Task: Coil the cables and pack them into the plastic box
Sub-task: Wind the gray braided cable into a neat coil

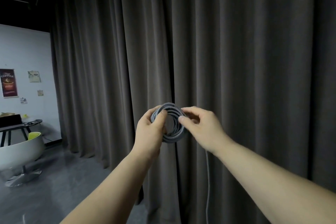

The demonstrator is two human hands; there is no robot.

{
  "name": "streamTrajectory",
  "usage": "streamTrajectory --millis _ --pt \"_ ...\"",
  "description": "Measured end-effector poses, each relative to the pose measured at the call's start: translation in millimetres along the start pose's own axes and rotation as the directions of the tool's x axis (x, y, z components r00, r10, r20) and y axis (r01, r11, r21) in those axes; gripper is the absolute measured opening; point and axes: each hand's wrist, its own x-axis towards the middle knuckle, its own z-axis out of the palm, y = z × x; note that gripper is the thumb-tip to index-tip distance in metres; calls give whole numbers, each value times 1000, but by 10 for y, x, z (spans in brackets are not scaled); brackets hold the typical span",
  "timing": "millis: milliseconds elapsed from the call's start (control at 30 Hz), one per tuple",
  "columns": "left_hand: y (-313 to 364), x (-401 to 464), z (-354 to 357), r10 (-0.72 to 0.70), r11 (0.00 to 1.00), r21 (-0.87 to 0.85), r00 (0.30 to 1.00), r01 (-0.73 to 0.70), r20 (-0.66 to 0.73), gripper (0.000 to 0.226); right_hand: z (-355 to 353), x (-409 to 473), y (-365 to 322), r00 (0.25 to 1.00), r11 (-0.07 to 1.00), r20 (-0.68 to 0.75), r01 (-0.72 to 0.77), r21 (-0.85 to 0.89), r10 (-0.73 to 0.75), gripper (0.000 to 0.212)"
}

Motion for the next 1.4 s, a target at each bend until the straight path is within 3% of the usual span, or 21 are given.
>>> streamTrajectory --millis 67,200,400,533,667,800,900,1033,1133,1200,1400 --pt "11 29 0 -24 998 -58 1000 24 7 24 29 -40 53 997 991 57 49 -124 -42 48" --pt "11 14 1 -72 983 -160 993 86 92 32 -9 -7 43 996 988 87 29 -153 -16 48" --pt "74 -21 11 -59 963 -246 980 106 193 33 -14 23 35 999 999 41 -11 32 9 41" --pt "81 -31 6 -59 968 -234 986 94 154 32 -4 -3 42 999 975 25 -45 216 41 37" --pt "71 -19 38 -48 983 -175 999 52 26 29 22 -18 19 999 966 36 -32 256 23 32" --pt "72 -11 69 -75 979 -193 996 65 -43 40 21 -18 31 999 985 31 28 170 -34 29" --pt "50 9 51 -102 974 -206 994 90 -49 24 -3 -24 18 995 996 54 84 -20 -83 29" --pt "25 27 43 -90 992 -96 996 88 -24 22 -92 -85 -151 988 935 113 136 -327 -104 56" --pt "23 4 81 -84 996 -22 996 84 2 24 -59 -114 -280 955 898 276 212 -385 -107 97" --pt "19 -4 96 -89 996 -10 996 89 12 26 -12 -95 -268 929 864 359 252 -436 -90 111" --pt "92 -60 76 -156 975 -144 983 169 99 30 -20 -69 -145 925 884 359 269 -381 -127 108"
